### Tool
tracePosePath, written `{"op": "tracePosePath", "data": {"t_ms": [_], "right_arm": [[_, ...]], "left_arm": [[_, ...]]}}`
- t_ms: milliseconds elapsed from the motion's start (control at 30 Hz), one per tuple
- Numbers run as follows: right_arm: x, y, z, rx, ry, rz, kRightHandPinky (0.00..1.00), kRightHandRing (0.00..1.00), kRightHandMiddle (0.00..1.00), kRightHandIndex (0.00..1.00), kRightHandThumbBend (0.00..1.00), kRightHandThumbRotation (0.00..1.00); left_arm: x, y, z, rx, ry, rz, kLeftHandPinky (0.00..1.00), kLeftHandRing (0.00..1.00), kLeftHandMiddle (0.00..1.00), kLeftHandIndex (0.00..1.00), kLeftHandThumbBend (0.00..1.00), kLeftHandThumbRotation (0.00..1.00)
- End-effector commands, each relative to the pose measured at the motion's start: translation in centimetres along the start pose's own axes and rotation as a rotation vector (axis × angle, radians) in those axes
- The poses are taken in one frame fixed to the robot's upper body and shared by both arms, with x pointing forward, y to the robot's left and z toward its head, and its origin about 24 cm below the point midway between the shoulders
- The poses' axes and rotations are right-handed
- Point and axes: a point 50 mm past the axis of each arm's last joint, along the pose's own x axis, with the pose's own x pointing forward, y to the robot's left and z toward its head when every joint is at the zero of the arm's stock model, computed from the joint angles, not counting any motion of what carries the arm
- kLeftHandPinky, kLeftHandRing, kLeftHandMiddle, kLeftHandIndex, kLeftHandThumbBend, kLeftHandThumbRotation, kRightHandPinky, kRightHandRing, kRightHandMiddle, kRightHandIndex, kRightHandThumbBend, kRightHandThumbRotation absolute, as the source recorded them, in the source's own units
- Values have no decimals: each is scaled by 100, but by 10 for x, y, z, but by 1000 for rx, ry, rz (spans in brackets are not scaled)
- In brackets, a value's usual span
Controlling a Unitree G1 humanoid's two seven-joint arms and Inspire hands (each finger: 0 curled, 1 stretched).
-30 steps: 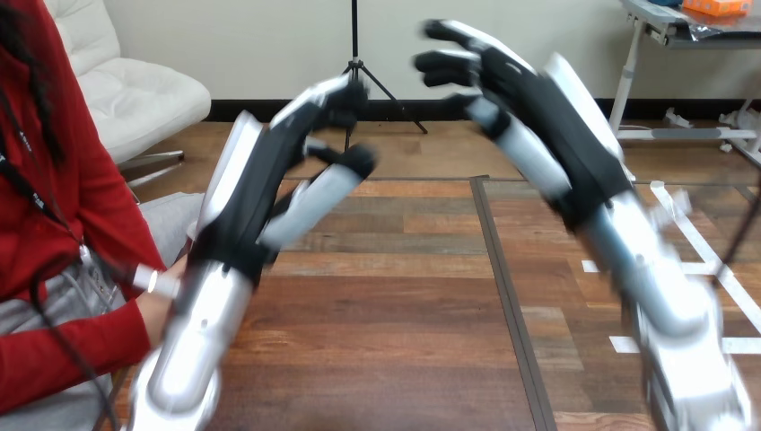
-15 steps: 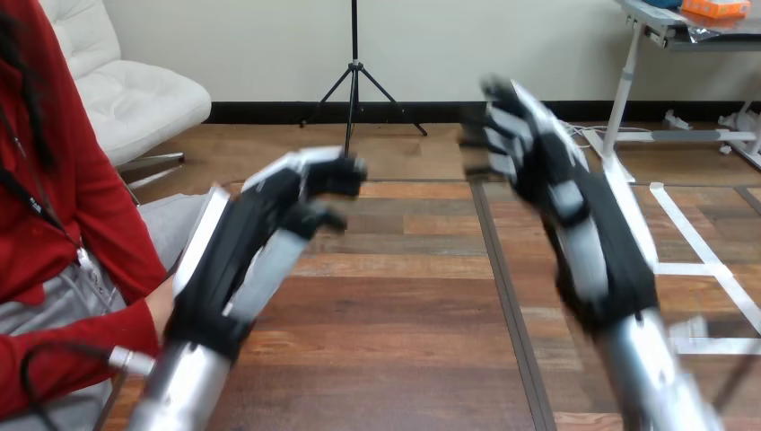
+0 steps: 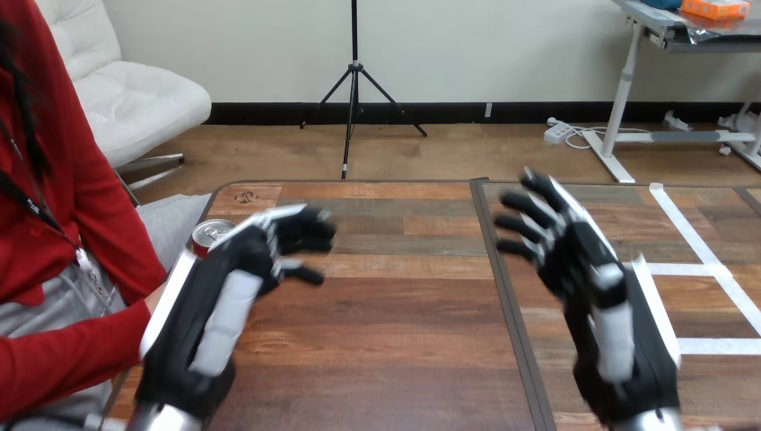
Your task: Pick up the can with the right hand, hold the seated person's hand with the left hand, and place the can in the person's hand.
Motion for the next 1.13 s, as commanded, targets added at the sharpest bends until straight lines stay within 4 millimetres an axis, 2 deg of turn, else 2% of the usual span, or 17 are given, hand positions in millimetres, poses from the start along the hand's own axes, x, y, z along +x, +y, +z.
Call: {"op": "tracePosePath", "data": {"t_ms": [0, 233, 633, 1100], "right_arm": [[5, -2, 16, 13, -115, -14, 81, 84, 87, 88, 88, 100], [-8, -3, 7, 35, -81, -21, 80, 83, 86, 88, 86, 100], [-22, -1, -4, 105, -28, -46, 78, 82, 85, 87, 85, 100], [-29, 1, -11, 140, 4, -54, 79, 83, 85, 87, 83, 100]], "left_arm": [[1, 2, 5, -46, -29, 18, 61, 72, 72, 69, 69, 100], [-7, 0, -1, -81, 5, 43, 64, 74, 74, 72, 69, 100], [-8, -6, 1, -91, -4, 59, 68, 76, 77, 76, 72, 100], [-6, -8, 5, -116, -56, 96, 68, 76, 78, 78, 67, 100]]}}
